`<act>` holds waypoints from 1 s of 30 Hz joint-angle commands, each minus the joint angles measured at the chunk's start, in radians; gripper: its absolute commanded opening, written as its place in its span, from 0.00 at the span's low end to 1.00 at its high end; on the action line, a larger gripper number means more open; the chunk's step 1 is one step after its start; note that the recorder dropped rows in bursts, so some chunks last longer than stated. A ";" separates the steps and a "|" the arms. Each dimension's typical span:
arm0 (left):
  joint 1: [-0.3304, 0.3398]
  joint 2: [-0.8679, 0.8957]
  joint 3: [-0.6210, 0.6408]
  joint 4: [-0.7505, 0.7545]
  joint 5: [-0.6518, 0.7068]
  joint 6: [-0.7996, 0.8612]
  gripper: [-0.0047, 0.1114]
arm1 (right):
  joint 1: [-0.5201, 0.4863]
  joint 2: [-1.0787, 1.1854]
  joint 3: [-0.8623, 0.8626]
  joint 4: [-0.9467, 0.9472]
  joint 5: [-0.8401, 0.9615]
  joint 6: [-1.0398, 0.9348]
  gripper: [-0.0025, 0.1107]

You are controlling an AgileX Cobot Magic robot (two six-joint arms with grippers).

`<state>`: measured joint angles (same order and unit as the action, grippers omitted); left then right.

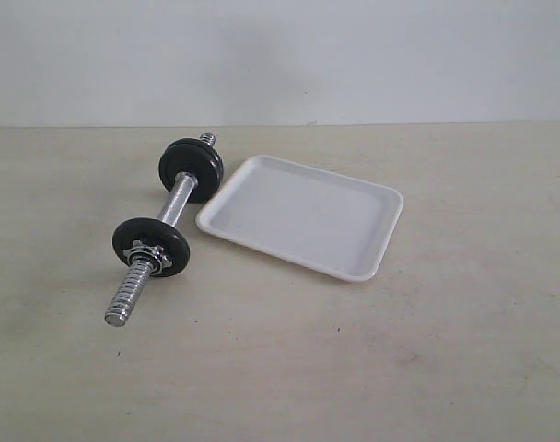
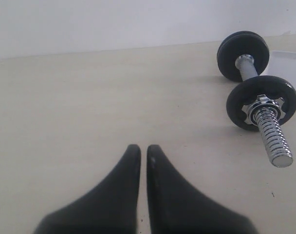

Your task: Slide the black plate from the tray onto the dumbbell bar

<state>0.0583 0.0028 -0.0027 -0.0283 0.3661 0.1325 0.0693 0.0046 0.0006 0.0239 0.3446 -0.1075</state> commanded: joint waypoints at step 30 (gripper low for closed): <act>0.004 -0.003 0.003 -0.009 -0.003 0.004 0.08 | -0.068 -0.005 -0.001 -0.007 -0.004 -0.003 0.04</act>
<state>0.0583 0.0028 -0.0027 -0.0283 0.3661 0.1325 0.0080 0.0046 0.0006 0.0239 0.3446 -0.1075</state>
